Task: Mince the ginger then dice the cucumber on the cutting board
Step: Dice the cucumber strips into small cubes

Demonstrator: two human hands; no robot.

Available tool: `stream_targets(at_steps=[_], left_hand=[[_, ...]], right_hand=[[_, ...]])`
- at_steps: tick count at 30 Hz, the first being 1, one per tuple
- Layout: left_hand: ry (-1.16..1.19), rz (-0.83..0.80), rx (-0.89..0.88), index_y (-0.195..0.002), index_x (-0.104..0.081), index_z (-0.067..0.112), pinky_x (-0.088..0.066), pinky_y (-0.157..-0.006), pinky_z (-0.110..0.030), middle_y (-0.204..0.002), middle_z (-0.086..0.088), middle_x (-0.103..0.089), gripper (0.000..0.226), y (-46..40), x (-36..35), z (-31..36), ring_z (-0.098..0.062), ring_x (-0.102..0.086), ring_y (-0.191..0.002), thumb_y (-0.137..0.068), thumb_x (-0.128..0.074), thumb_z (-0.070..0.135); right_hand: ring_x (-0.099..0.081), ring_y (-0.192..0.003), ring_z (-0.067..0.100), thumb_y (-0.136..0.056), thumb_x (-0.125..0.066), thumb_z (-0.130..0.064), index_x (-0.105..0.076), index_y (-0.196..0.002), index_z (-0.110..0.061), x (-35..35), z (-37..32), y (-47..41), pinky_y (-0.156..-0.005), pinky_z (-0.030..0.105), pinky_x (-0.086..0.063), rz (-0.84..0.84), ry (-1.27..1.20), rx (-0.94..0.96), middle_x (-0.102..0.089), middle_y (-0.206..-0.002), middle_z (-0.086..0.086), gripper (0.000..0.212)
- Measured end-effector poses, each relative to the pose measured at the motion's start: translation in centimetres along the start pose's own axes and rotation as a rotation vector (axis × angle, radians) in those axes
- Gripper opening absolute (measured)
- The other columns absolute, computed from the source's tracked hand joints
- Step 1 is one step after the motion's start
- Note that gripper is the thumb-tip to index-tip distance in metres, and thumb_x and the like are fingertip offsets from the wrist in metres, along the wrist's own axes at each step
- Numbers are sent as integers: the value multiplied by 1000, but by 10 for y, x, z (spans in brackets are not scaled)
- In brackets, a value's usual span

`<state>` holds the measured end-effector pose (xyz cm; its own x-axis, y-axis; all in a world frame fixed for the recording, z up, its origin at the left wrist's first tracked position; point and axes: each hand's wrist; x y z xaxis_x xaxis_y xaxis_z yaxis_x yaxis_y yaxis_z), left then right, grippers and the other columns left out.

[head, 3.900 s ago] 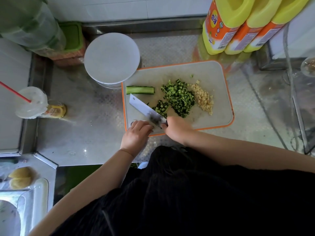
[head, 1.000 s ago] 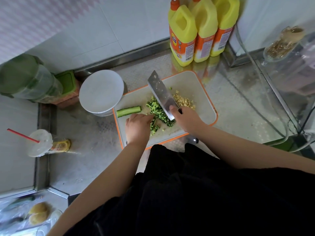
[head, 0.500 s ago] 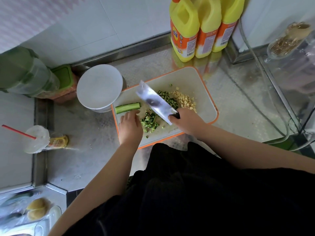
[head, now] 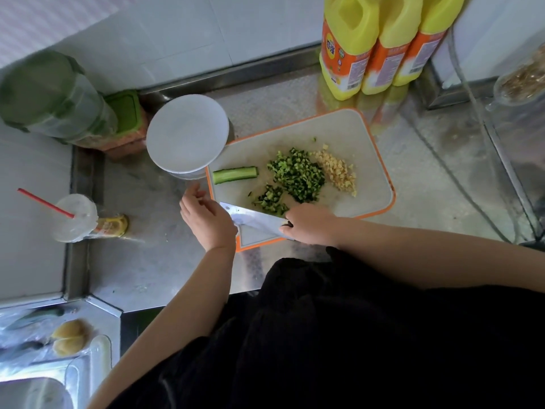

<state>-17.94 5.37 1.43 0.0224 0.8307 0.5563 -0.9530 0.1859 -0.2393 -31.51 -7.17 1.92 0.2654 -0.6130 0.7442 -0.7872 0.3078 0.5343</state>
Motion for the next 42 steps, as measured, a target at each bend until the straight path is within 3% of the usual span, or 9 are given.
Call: stream_targets(at_steps=[7,15,19,25,29,32,34,38,42], left_hand=[[-37,-23,23,-119,-56,3,-39,-93,-38,-106,-14,-58,38,3,-6,-14,-30,-49,-98,-86,-41,-6],[-85,-91,-47,-114,-59,0,-31,-89,-19,-103,-14,-59,31,-1,-15,-17,-34,-51,-94,-88,-44,-5],[-105,-148,-77,-114,-61,3,-25,-88,-9,-103,-11,-60,28,1,-17,-18,-31,-51,-95,-91,-45,-1],[-123,-290,-36,-120,-62,10,-38,-96,-30,-116,-6,-61,29,5,-20,-16,-25,-49,-111,-98,-44,7],[-148,-416,2,-128,-59,14,-36,-103,-31,-128,-1,-59,33,5,-24,-6,-20,-46,-124,-100,-41,12],[-136,-462,17,-134,-56,14,-38,-105,-33,-134,-1,-57,38,5,-23,5,-19,-47,-128,-100,-40,11],[-172,-446,-126,-138,-53,11,-37,-108,-37,-139,-5,-54,48,4,-21,13,-23,-45,-131,-94,-35,3],[-507,-583,-747,-147,-40,18,-25,-114,-45,-154,-8,-36,81,14,-22,31,-32,-31,-141,-69,-32,-4],[-802,-772,-945,-153,-14,35,-10,-115,-51,-161,-6,-18,86,40,-39,50,-36,-19,-146,-77,-44,7]], right_hand=[[-37,-52,17,-98,-39,-29,-34,-61,-14,2,16,2,-47,29,-25,95,-76,-148,-38,-59,2,40],[-58,-67,24,-100,-37,-33,-33,-62,-20,3,29,5,-66,31,-49,163,-164,-268,-48,-60,0,40],[-50,-62,22,-100,-37,-32,-32,-62,-19,5,31,7,-51,28,-35,162,-141,-290,-44,-59,1,41],[-31,-48,17,-97,-44,-27,-32,-60,-12,20,35,17,-45,30,-21,256,-301,-283,-34,-55,4,42],[-45,-61,20,-99,-41,-43,-42,-82,-10,33,41,34,-57,34,-34,327,-406,-258,-45,-66,1,37],[-56,-72,30,-102,-29,-41,-41,-94,-11,36,46,48,-62,35,-36,355,-264,-188,-50,-69,0,33],[-60,-75,33,-101,-34,-41,-44,-104,-11,34,50,55,-61,36,-39,370,-156,-143,-60,-78,4,32],[-60,-66,26,-96,-48,-42,-41,-112,-11,26,55,63,-53,30,-36,349,-63,-84,-62,-80,3,36],[-64,-76,29,-94,-52,-38,-40,-110,-10,22,56,62,-55,29,-36,346,-29,-65,-65,-92,8,34]])
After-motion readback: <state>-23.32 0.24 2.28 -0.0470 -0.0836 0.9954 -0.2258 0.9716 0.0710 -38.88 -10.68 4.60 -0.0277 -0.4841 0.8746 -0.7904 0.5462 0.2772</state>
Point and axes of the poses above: each hand's wrist, its own y-axis away from the middle knuckle, its own x-axis out of the back of the hand, z = x × y
